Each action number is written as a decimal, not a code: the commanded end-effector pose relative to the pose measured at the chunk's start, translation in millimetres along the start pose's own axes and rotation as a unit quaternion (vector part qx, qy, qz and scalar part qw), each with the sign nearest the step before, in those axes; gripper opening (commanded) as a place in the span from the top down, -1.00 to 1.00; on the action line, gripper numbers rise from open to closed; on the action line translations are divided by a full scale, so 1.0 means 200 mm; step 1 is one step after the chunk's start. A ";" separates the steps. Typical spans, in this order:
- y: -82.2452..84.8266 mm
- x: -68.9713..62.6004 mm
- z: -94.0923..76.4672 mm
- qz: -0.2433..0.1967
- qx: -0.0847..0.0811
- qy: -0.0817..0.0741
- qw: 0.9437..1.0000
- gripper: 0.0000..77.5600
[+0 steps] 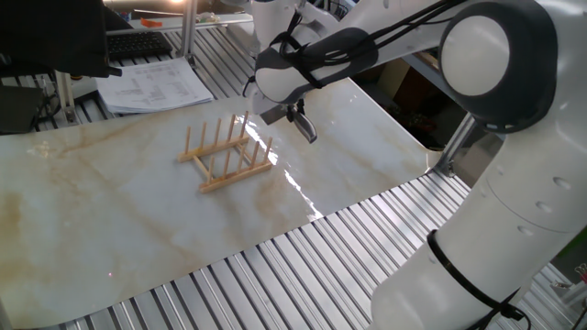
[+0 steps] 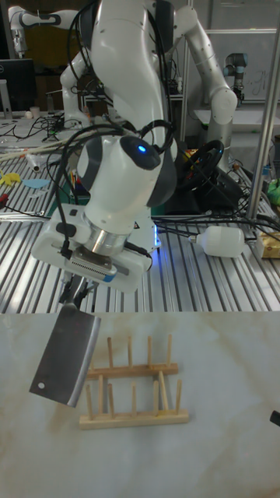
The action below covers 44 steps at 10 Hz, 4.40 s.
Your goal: Put the knife on the knife rack
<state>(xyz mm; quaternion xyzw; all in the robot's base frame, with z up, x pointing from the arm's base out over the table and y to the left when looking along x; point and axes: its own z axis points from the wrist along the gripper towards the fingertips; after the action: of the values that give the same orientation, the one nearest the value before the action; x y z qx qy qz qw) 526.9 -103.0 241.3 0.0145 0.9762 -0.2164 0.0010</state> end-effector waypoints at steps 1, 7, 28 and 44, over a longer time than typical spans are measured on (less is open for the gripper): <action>0.01 -0.02 -0.03 -0.002 0.010 -0.002 1.000 0.97; 0.09 0.01 -0.08 -0.004 0.048 0.005 0.999 0.97; 0.18 0.03 -0.06 -0.027 0.134 0.016 0.990 0.97; 0.23 0.01 -0.05 -0.032 0.205 0.022 0.978 0.97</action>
<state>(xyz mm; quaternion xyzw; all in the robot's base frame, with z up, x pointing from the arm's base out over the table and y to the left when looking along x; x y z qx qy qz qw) 524.7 -58.6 229.8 -0.0134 0.9128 -0.4072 -0.0305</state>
